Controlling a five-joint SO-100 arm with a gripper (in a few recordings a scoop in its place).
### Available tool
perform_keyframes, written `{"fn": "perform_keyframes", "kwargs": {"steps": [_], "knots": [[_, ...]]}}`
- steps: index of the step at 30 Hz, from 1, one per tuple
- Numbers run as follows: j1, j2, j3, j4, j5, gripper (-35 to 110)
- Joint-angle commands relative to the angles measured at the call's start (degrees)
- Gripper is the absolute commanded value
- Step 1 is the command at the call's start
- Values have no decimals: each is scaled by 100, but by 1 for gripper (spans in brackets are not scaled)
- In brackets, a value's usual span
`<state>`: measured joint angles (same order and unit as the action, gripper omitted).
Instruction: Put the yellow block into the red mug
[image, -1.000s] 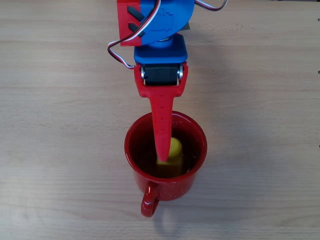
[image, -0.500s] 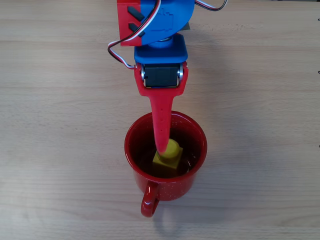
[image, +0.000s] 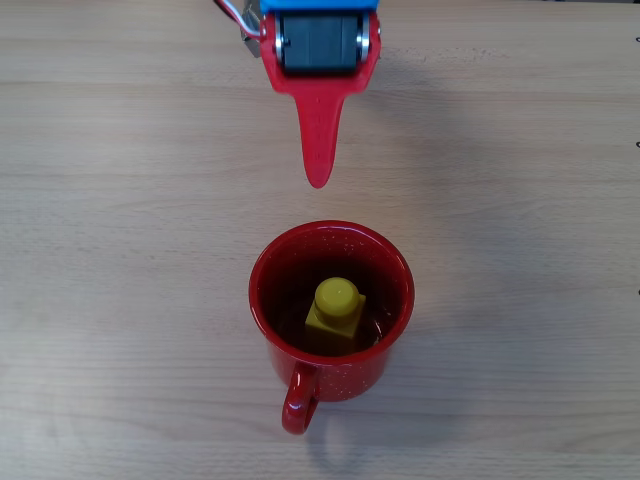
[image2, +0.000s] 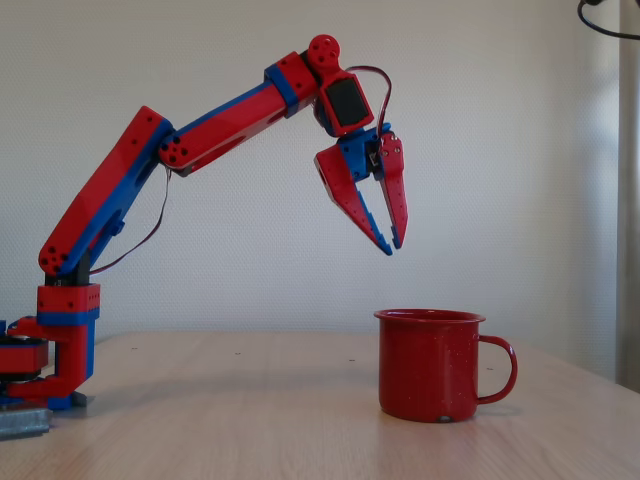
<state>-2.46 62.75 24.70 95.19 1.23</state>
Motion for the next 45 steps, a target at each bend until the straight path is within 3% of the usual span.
{"fn": "perform_keyframes", "kwargs": {"steps": [1, 9, 21, 45], "knots": [[18, 1046, 44, -88, 62, 0], [97, 2250, 1406, -527, -35, 0], [308, 5062, 4869, -1740, -193, 0], [88, 10274, 11276, -2522, -167, 0]]}}
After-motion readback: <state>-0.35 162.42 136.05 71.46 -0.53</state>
